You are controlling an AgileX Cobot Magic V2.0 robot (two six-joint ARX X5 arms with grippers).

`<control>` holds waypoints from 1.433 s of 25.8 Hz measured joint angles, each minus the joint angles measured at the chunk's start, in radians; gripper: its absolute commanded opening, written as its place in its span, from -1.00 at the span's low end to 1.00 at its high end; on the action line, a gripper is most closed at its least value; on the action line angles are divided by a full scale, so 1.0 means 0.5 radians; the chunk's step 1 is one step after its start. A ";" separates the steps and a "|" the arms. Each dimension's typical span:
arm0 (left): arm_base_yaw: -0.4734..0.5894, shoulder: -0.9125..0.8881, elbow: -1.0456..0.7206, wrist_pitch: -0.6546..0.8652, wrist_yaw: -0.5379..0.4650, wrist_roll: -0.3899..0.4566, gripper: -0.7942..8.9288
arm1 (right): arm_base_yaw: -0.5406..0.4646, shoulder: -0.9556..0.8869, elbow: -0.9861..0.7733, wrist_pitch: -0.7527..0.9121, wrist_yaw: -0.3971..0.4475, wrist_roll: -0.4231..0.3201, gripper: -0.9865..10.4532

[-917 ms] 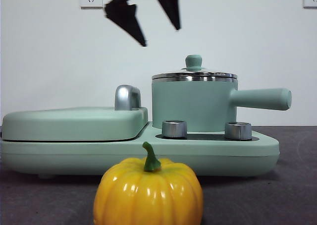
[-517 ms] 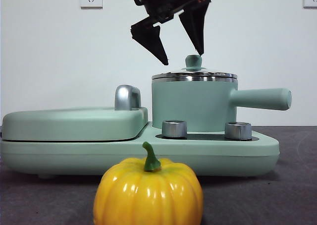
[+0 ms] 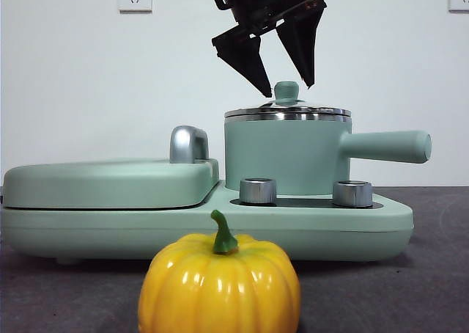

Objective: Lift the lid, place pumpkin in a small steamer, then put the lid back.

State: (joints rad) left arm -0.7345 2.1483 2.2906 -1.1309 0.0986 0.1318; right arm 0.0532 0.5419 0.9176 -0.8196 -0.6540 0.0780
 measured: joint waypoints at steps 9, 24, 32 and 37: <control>-0.001 0.053 0.000 0.040 -0.018 0.021 -0.23 | 0.000 0.000 0.000 0.000 0.000 0.000 0.06; -0.006 0.053 0.005 0.058 -0.057 0.061 -0.74 | 0.000 0.000 0.000 0.000 0.000 0.000 0.06; -0.006 0.057 0.027 0.037 -0.056 0.066 -0.82 | 0.000 0.000 0.000 0.000 0.000 0.000 0.06; -0.006 0.078 0.145 -0.046 -0.059 0.058 -0.82 | 0.000 0.000 0.000 0.000 0.000 0.000 0.06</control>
State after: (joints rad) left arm -0.7376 2.1872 2.3631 -1.1538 0.0692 0.1608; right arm 0.0532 0.5419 0.9176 -0.8196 -0.6540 0.0780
